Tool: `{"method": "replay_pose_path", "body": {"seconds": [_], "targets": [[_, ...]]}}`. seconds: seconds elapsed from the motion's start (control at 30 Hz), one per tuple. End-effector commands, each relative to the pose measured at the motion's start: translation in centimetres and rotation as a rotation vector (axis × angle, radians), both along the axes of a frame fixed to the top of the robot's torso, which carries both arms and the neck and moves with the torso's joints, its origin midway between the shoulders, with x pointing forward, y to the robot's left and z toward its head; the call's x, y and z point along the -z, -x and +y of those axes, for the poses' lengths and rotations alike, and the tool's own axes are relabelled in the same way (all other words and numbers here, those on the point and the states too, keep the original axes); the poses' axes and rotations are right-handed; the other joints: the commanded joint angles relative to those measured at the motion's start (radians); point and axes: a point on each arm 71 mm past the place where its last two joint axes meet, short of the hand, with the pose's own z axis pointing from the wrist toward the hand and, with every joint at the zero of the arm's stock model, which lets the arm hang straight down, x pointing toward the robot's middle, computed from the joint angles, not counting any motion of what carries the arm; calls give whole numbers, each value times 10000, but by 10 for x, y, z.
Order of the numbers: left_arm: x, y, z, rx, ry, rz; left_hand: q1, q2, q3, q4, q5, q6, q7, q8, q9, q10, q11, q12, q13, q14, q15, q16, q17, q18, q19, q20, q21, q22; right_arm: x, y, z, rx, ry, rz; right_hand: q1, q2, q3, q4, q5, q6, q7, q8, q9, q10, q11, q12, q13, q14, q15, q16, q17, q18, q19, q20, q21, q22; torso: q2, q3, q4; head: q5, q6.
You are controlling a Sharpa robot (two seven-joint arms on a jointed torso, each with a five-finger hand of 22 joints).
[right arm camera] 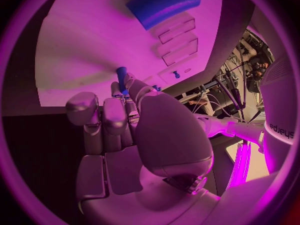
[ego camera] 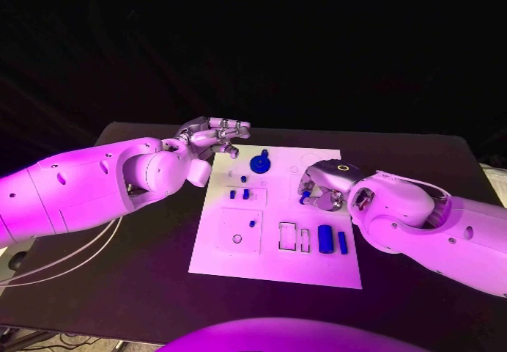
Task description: Assemble the parts on the task board
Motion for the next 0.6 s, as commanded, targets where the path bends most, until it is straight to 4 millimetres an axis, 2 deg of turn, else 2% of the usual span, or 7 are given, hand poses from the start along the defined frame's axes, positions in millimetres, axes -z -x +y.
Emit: {"method": "replay_pose_path", "body": {"seconds": [0.03, 0.17, 0.33, 0.47, 0.53, 0.6], "targets": [[-1, 0, -1, 176, 57, -57, 29, 43, 10, -49, 42, -63, -8, 33, -10, -98, 6, 33, 13, -52, 16, -42, -10, 174, -60, 22, -32, -9, -14, 3, 0, -46, -1163, -746, 246, 153, 168, -103, 65, -5, 79, -46, -24, 447, -380, -79, 26, 244, -62, 74, 14, -66, 45, -27, 34, 23, -7, -5, -10, 1, 23], [-1, 0, -1, 163, 50, -54, 29, 43, 10, -49, 42, -63, -8, 33, -10, -98, 6, 33, 13, -52, 16, -42, -10, 174, -60, 22, -32, -9, -22, 9, -3, -99, -1548, -732, 213, 116, 231, -127, 64, -34, 92, -69, -26, 463, -373, -112, 30, 238, -58, 91, 28, -68, 41, -25, 50, 39, -7, -18, -7, -8, 24], [-1, 0, 0, 150, 41, -48, 29, 44, 10, -51, 42, -64, -7, 33, -9, -100, 7, 35, 13, -54, 17, -42, -11, 175, -62, 22, -37, -12, -33, 21, 2, -434, -2015, -725, 199, 55, 380, -210, 67, -71, 112, -106, -27, 488, -360, -172, 38, 223, -49, 107, 32, -69, 23, -19, 73, 56, 3, -8, -9, 9, 45], [-1, 0, -2, 192, 55, -41, 108, 115, 71, -136, 55, -85, -2, 49, -7, -141, 10, 79, 29, -77, 15, -43, -28, 182, -76, 23, -73, -30, -34, 30, 19, -937, -2420, -295, 154, 19, 418, -222, 67, -78, 126, -118, -26, 498, -348, -195, 43, 216, -42, 107, 23, -69, 15, -14, 82, 63, -10, -20, -10, -42, 67], [-1, 0, -3, 229, 73, -48, 114, 117, 75, -146, 55, -91, 1, 49, -8, -149, 11, 83, 30, -81, 16, -45, -35, 184, -79, 23, -82, -35, -32, 34, 31, -1240, -2582, -90, 151, 17, 422, -223, 68, -79, 127, -119, -26, 498, -348, -198, 43, 216, -41, 110, 27, -69, 14, -13, 81, 59, -15, -30, -1, -3, 82], [-1, 0, -4, 261, 89, -55, 74, 98, 57, -145, 47, -118, 17, 45, -11, -175, 26, 95, 35, -87, 26, -43, -42, 180, -81, 29, -87, -36, -30, 37, 43, -1534, -2715, 21, 149, 17, 430, -225, 69, -81, 128, -121, -27, 498, -347, -201, 44, 216, -40, 112, 28, -68, 12, -13, 81, 58, -5, -18, 15, 6, 77]]}}
